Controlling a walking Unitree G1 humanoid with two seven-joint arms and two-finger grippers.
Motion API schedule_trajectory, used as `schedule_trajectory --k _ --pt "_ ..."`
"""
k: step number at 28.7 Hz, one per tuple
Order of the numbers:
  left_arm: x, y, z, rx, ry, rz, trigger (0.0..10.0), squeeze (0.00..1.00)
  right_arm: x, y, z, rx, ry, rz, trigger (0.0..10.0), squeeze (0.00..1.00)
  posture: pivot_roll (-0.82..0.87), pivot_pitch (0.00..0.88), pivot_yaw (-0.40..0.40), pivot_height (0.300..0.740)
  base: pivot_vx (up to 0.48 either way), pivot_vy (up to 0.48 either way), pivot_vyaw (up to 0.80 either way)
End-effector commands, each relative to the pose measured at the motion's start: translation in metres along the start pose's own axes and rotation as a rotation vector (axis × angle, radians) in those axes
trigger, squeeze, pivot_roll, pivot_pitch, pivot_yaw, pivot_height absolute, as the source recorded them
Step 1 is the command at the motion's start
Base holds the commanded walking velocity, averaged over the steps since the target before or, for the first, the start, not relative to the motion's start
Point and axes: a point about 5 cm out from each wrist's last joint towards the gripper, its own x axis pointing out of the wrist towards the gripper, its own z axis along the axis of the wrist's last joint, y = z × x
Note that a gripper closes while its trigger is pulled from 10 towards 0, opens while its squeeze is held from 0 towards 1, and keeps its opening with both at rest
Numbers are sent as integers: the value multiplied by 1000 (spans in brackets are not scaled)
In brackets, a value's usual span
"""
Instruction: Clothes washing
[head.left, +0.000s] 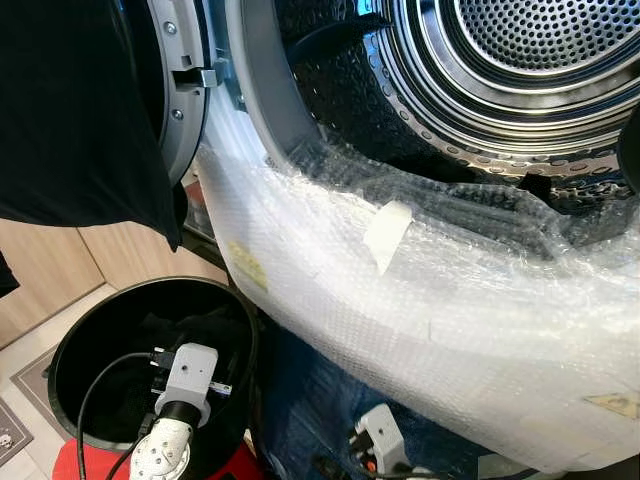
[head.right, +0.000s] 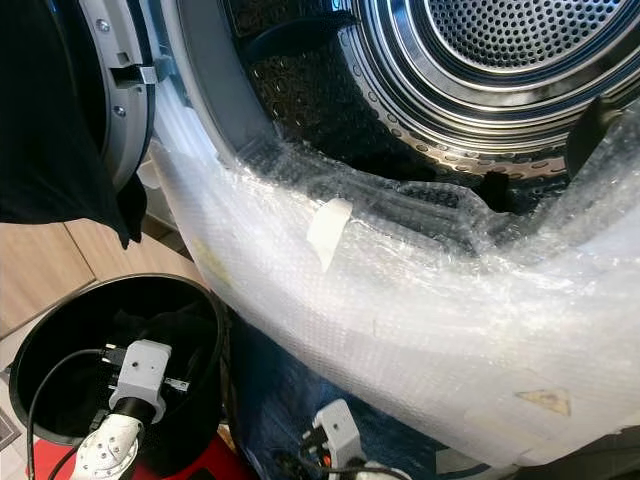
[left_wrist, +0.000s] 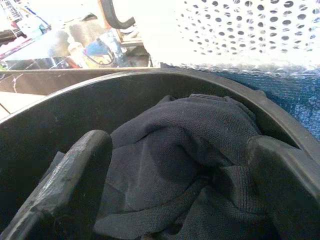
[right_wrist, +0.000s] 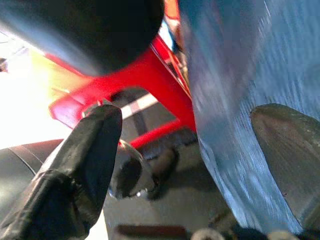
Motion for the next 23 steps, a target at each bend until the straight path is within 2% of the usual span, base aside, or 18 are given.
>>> schedule_trajectory --k 1,6,9,10,12,13,14,15,18,19,20,21,22,23 --pt "-5 1 -8 -8 44 -2 10000 0 -2 0 -13 30 43 -26 10000 0 99 60 -20 740 0 0 0" --pt "-2 7 3 -11 2 35 10000 0 -9 -2 -35 36 125 -96 10000 0 103 71 -20 740 0 0 0" --pt "3 9 24 -15 -78 42 10000 0 -22 -14 -54 89 191 -251 10000 0 103 81 -19 740 0 0 0" --pt "7 11 41 -34 -138 43 10000 0 -28 -18 -64 116 210 -313 10000 0 109 76 -23 740 0 0 0" --pt "9 12 54 -46 -182 39 10000 0 -31 -19 -68 131 214 -331 10000 0 110 74 -24 740 0 0 0" --pt "10 17 67 -74 -227 59 10000 435 -33 -19 -70 150 202 -342 10000 0 110 74 -24 740 0 0 0" --pt "10 19 72 -88 -240 71 10000 435 -33 -19 -70 160 198 -346 10000 0 110 74 -24 740 0 0 0" --pt "10 22 74 -107 -243 85 10000 1000 -34 -20 -71 165 200 -349 10000 0 111 67 -24 740 0 0 0" --pt "10 31 75 -159 -219 128 10000 1000 -35 -20 -73 160 209 -356 10000 0 108 63 -21 740 0 0 0" --pt "10 39 73 -227 -195 180 10000 1000 -34 -19 -72 147 212 -353 10000 0 108 63 -21 740 0 0 0" --pt "11 44 72 -260 -177 205 10000 1000 -33 -20 -70 151 204 -353 10000 0 108 63 -21 740 0 0 0" --pt "11 44 72 -260 -177 205 10000 1000 -33 -20 -70 151 204 -353 10000 0 108 63 -21 740 0 0 0" --pt "12 53 68 -300 -140 237 10000 1000 -31 -20 -66 164 187 -359 10000 0 112 69 -23 740 0 0 0" --pt "14 55 61 -286 -80 227 10000 1000 -30 -21 -63 165 178 -360 10000 0 112 69 -23 740 0 0 0"
